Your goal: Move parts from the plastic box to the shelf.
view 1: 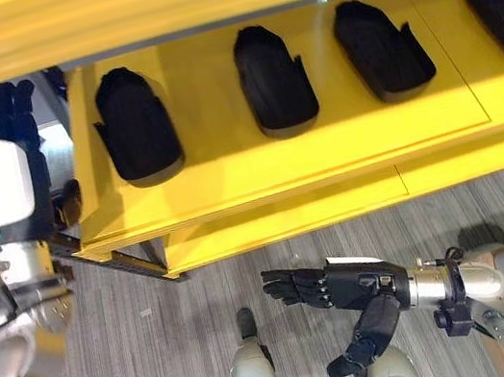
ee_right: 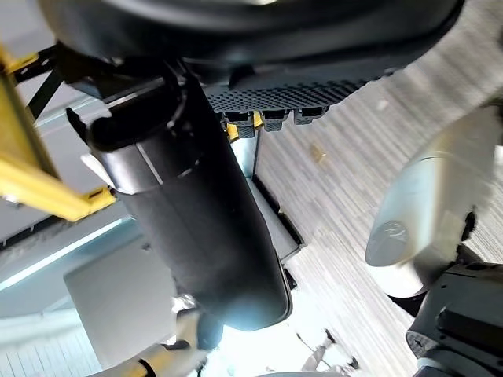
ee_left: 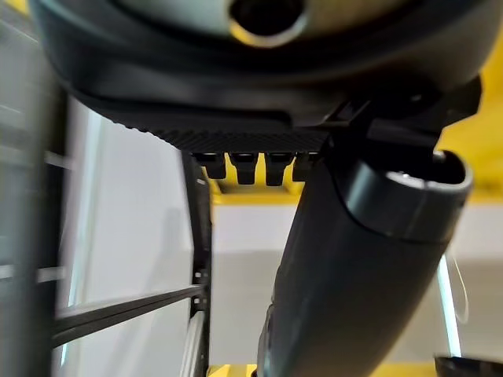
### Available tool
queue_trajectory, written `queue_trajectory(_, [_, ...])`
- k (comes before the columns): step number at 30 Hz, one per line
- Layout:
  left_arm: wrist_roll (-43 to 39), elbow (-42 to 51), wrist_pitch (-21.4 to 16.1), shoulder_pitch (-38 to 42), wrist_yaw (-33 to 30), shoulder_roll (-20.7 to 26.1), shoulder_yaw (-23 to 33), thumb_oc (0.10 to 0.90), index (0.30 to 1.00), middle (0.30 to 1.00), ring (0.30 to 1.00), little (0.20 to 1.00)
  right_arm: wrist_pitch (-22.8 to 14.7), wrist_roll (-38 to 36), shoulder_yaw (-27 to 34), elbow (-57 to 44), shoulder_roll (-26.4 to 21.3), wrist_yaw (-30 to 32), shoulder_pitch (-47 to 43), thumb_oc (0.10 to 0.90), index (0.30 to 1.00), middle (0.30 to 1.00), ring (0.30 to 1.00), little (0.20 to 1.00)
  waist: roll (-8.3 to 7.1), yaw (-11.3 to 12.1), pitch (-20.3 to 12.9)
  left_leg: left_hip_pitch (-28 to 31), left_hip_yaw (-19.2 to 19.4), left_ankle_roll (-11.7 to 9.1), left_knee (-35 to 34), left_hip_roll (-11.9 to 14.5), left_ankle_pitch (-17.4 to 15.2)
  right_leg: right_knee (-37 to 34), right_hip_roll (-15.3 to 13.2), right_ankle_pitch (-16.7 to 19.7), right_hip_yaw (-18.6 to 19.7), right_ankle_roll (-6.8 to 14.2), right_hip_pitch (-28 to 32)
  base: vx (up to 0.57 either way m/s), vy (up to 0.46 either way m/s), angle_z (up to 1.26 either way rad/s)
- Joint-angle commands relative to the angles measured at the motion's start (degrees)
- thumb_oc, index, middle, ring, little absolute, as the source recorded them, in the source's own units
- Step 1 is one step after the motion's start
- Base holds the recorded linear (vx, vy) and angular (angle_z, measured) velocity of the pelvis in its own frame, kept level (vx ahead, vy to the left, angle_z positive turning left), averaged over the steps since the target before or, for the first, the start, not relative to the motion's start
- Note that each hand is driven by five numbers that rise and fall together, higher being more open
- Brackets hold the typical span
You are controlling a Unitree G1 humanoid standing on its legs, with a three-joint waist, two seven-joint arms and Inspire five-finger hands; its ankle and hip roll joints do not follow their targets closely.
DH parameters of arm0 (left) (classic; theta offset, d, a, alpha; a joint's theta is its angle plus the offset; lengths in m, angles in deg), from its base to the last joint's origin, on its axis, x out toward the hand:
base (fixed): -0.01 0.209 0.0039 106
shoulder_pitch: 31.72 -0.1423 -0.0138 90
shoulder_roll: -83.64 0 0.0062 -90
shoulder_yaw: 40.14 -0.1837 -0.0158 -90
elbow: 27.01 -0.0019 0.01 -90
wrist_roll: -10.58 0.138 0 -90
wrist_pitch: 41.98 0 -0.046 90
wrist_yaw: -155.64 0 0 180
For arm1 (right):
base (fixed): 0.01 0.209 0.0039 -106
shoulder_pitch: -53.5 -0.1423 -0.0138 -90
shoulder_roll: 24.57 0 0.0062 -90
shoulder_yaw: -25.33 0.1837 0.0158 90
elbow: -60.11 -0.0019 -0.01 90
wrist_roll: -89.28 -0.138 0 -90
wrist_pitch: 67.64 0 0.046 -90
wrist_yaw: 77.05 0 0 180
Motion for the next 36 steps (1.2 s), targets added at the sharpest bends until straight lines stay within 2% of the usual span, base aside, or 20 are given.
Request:
queue_trajectory(1, [-0.13,-2.53,-4.53,5.12,-0.57,3.90,3.26,0.900,1.000,1.000,1.000,1.000,-6.87,-4.37,0.63,-4.89,1.06,-1.57,-0.76,0.900,1.000,1.000,1.000,1.000,-0.99,-0.70,-5.36,-0.25,-0.96,-0.55,0.69,1.15,-0.76,1.22,-1.21,-1.31,-1.01,-0.29,0.74,0.05,-0.031,0.20])
queue_trajectory(3, [-0.74,-0.46,-7.79,3.53,0.91,3.04,3.81,0.900,1.000,1.000,1.000,1.000,-7.56,-5.35,1.33,-4.29,1.00,-1.50,-0.38,0.900,1.000,1.000,1.000,1.000,-1.25,-0.23,-5.69,-0.16,-1.33,-0.50,0.72,1.08,-0.79,0.88,-1.02,-1.32,-1.44,-0.34,1.46,0.05,-0.020,0.20])
queue_trajectory(4, [-1.31,0.81,-12.02,2.46,1.75,2.64,4.06,0.900,1.000,1.000,1.000,1.000,-7.99,-5.84,2.21,-4.27,1.03,-1.64,0.21,0.900,1.000,1.000,1.000,1.000,-1.41,-0.03,-6.06,-0.01,-1.57,-0.45,0.65,0.96,-0.80,0.50,-0.86,-1.32,-1.62,-0.29,2.08,0.04,-0.005,0.16])
queue_trajectory(5, [-1.58,1.64,-12.40,2.10,2.15,2.40,4.16,0.900,1.000,1.000,1.000,1.000,-8.06,-5.95,2.42,-4.22,1.08,-1.68,0.31,0.900,1.000,1.000,1.000,1.000,-1.45,0.07,-6.12,0.02,-1.62,-0.47,0.63,0.96,-0.79,0.43,-0.84,-1.29,-1.72,-0.30,2.20,0.04,-0.004,0.10])
queue_trajectory(9, [-9.19,8.18,-22.95,-1.43,10.52,-0.46,4.54,0.900,1.000,1.000,1.000,1.000,-9.95,-5.90,4.93,-3.95,1.63,-2.17,1.63,0.900,1.000,1.000,1.000,1.000,-1.95,0.87,-6.53,0.27,-2.14,-0.45,0.59,0.68,-0.90,-0.48,-0.67,-1.03,-2.49,-0.22,3.53,0.02,-0.008,0.06])
queue_trajectory(10, [-13.06,9.50,-26.09,-2.06,14.99,-1.01,4.41,0.900,1.000,1.000,1.000,1.000,-10.44,-5.75,5.65,-4.18,1.54,-1.92,1.91,0.900,1.000,1.000,1.000,1.000,-2.06,1.01,-6.63,0.29,-2.22,-0.46,0.57,0.62,-0.90,-0.73,-0.63,-0.96,-2.62,-0.21,3.79,0.00,0.002,0.08])
queue_trajectory(11, [-14.32,10.12,-27.21,-2.33,16.95,-1.41,4.35,0.900,1.000,1.000,1.000,1.000,-10.65,-5.78,5.95,-4.20,1.44,-1.84,1.94,0.900,1.000,1.000,1.000,1.000,-2.11,1.09,-6.66,0.27,-2.24,-0.47,0.59,0.60,-0.89,-0.83,-0.61,-0.93,-2.69,-0.22,3.91,0.00,0.008,0.05])
queue_trajectory(12, [-22.34,12.99,-31.05,-3.67,25.76,-2.79,4.19,0.900,1.000,1.000,1.000,1.000,-11.77,-6.10,7.65,-3.91,0.83,-2.29,2.08,0.900,1.000,1.000,1.000,1.000,-2.32,1.47,-6.73,0.28,-2.47,-0.53,0.82,0.53,-1.01,-0.99,-0.54,-0.89,-2.98,-0.24,4.36,0.00,0.000,0.00])
queue_trajectory(14, [-29.59,15.02,-32.52,-5.04,35.76,-3.76,4.05,0.900,1.000,1.000,1.000,1.000,-12.87,-5.70,9.32,-3.49,0.07,-3.22,1.99,0.900,1.000,1.000,1.000,1.000,-2.43,1.79,-6.86,0.26,-2.68,-0.55,0.88,0.52,-1.04,-1.19,-0.46,-0.77,-3.26,-0.25,4.70,0.00,0.000,0.00])
queue_trajectory(15, [-36.32,16.64,-31.92,-6.81,43.75,-4.22,3.91,0.900,1.000,1.000,1.000,1.000,-13.68,-5.56,10.45,-3.24,-0.76,-4.35,1.61,0.900,1.000,1.000,1.000,1.000,-2.58,2.18,-6.65,0.60,-2.77,-0.61,1.00,0.43,-1.27,-1.07,-0.47,-0.88,-3.32,-0.21,5.10,-0.01,0.010,0.04])
queue_trajectory(16, [-40.47,17.26,-30.27,-7.59,47.79,-4.25,3.89,0.900,1.000,1.000,1.000,1.000,-14.26,-5.58,10.85,-3.19,-1.37,-5.08,1.43,0.900,1.000,1.000,1.000,1.000,-2.59,2.26,-6.76,0.46,-2.90,-0.60,0.85,0.46,-1.07,-1.24,-0.32,-0.66,-3.40,-0.25,5.06,-0.01,0.022,0.08])
queue_trajectory(17, [-47.89,17.54,-25.16,-9.02,53.31,-4.32,3.66,0.900,1.000,1.000,1.000,1.000,-15.64,-5.90,11.08,-3.13,-3.11,-6.38,0.67,0.900,1.000,1.000,1.000,1.000,-2.66,2.68,-6.65,0.42,-3.06,-0.65,0.91,0.49,-0.97,-1.10,-0.19,-0.65,-3.48,-0.28,5.27,-0.01,0.026,0.08])
queue_trajectory(19, [-56.19,16.91,-19.75,-10.88,59.46,-3.79,3.41,0.900,1.000,1.000,1.000,1.000,-16.09,-6.57,11.31,-3.79,-5.78,-7.00,-1.03,0.900,1.000,1.000,1.000,1.000,-2.68,3.36,-6.37,0.66,-3.22,-0.55,0.94,0.53,-0.89,-0.88,-0.08,-0.69,-3.74,-0.36,5.73,0.00,0.013,0.03])
queue_trajectory(21, [-61.08,16.48,-16.51,-12.27,63.51,-3.82,3.25,0.900,1.000,1.000,1.000,1.000,-16.28,-6.60,10.97,-4.52,-7.47,-7.04,-2.37,0.900,1.000,1.000,1.000,1.000,-2.66,3.97,-6.11,0.74,-3.41,-0.42,0.91,0.43,-0.88,-0.69,0.04,-0.74,-3.88,-0.47,5.88,0.00,0.000,0.00])
queue_trajectory(22, [-67.72,16.86,-12.66,-14.46,69.27,-3.73,3.66,0.900,1.000,1.000,1.000,1.000,-16.97,-6.17,10.06,-5.12,-9.10,-6.65,-3.75,0.900,1.000,1.000,1.000,1.000,-2.53,4.81,-5.77,0.82,-3.65,-0.38,0.75,0.40,-0.71,-0.45,0.21,-0.79,-4.18,-0.61,6.07,0.00,0.000,0.00])
queue_trajectory(24, [-71.44,17.22,-8.64,-15.73,71.67,-3.80,3.41,0.900,1.000,1.000,1.000,1.000,-17.33,-4.97,9.25,-5.38,-10.03,-5.47,-5.00,0.900,1.000,1.000,1.000,1.000,-2.48,5.51,-5.59,0.88,-3.96,-0.34,0.58,0.28,-0.62,-0.31,0.28,-0.75,-4.47,-0.69,6.19,-0.02,0.013,0.04])
queue_trajectory(27, [-75.24,17.49,-4.03,-16.58,78.42,-3.46,2.48,0.900,1.000,1.000,1.000,1.000,-17.33,-5.29,8.05,-5.18,-12.10,-4.71,-8.06,0.900,1.000,1.000,1.000,1.000,-2.65,6.75,-5.27,0.93,-4.42,-0.24,0.40,0.13,-0.51,0.04,0.48,-0.79,-5.13,-0.85,6.44,-0.02,-0.008,0.16])
queue_trajectory(28, [-77.80,17.71,-0.90,-16.94,82.66,-3.18,1.93,0.900,1.000,1.000,1.000,1.000,-17.56,-5.37,7.80,-5.06,-13.33,-4.38,-9.15,0.900,1.000,1.000,1.000,1.000,-2.75,7.38,-4.99,1.08,-4.46,-0.19,0.39,0.05,-0.61,0.44,0.41,-0.99,-5.45,-0.88,6.57,-0.02,-0.012,0.22])
queue_trajectory(32, [-82.66,17.49,2.41,-18.57,87.10,-1.70,0.09,0.900,1.000,1.000,1.000,1.000,-17.43,-6.79,5.79,-3.98,-17.08,-4.28,-13.56,0.900,1.000,1.000,1.000,1.000,-2.97,8.79,-4.48,0.99,-4.95,-0.08,-0.07,-0.05,-0.34,1.03,0.60,-0.94,-6.28,-0.93,6.53,-0.03,-0.027,0.09])
queue_trajectory(36, [-80.23,15.49,0.67,-18.64,86.81,-1.39,-0.85,0.900,1.000,1.000,1.000,1.000,-15.70,-6.70,3.03,-2.31,-17.94,-3.24,-18.80,0.900,1.000,1.000,1.000,1.000,-3.33,9.91,-3.89,0.92,-5.41,-0.02,-0.23,-0.15,-0.02,1.68,0.75,-0.93,-7.02,-1.01,6.52,-0.02,-0.034,0.10])
